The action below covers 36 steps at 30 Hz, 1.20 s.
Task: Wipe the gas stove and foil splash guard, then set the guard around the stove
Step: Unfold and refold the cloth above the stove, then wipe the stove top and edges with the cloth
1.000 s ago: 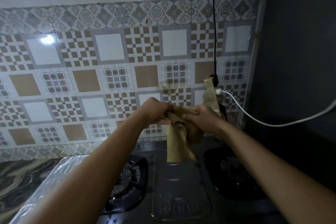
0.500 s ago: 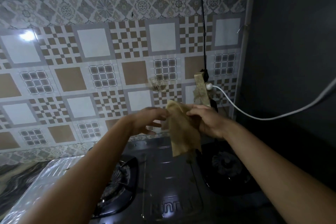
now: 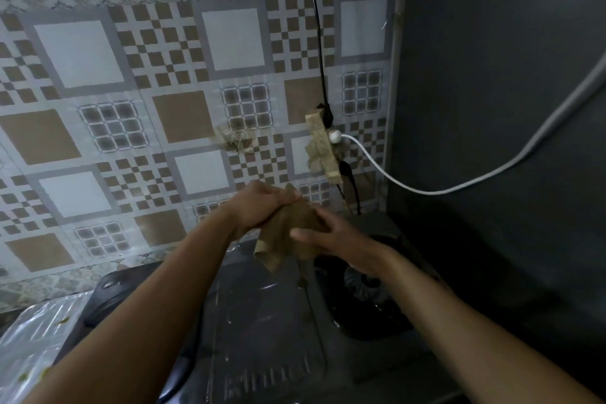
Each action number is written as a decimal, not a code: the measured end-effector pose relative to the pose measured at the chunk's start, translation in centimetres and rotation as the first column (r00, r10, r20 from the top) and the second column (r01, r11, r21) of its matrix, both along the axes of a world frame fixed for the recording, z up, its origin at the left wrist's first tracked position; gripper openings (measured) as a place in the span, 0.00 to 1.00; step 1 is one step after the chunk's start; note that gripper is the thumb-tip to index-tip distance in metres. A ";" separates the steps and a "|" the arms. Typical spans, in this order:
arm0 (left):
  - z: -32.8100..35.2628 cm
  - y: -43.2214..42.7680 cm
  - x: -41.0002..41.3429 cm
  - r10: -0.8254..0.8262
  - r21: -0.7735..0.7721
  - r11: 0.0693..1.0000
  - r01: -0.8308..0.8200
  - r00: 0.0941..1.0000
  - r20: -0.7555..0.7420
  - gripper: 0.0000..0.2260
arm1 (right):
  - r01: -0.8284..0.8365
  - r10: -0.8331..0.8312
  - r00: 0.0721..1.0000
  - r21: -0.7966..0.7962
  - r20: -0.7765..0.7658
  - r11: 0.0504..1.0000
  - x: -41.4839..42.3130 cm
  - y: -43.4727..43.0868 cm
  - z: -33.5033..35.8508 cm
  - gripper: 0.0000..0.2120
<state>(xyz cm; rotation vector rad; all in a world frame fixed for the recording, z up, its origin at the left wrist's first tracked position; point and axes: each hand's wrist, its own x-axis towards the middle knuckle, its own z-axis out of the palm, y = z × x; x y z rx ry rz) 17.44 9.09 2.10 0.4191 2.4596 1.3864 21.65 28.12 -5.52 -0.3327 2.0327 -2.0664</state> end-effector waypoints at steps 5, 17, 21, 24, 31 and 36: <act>-0.5 1.9 -1.1 0.092 0.042 0.995 -0.090 0.995 -0.030 0.17 | 0.164 -0.145 0.985 -0.227 0.097 0.960 -1.1 -0.1 -1.5 0.27; -3.9 5.2 -5.3 0.476 -0.039 0.866 -0.498 0.847 -0.236 0.25 | 0.200 -0.076 0.951 -0.412 0.299 0.889 -4.3 -0.8 -3.6 0.21; -4.2 3.1 -7.0 0.428 -0.206 0.796 -0.569 0.770 -0.473 0.29 | 0.375 -0.372 0.912 0.011 0.173 0.927 -6.6 2.8 -3.2 0.18; -6.6 -0.5 -8.7 0.341 -0.340 0.804 -0.489 0.846 -0.411 0.23 | 0.534 -0.516 0.831 0.559 -0.208 0.634 -8.6 7.0 -3.0 0.15; -11.7 -5.9 -9.4 0.231 -0.641 0.710 -0.292 0.956 -0.180 0.18 | 0.560 -0.465 0.774 0.806 -0.429 0.189 -11.1 10.1 -4.7 0.17; -13.1 -8.0 -9.8 0.213 -0.747 0.622 -0.236 0.968 -0.129 0.24 | 0.342 -0.370 0.892 0.923 -0.260 0.176 -12.6 10.3 -6.1 0.20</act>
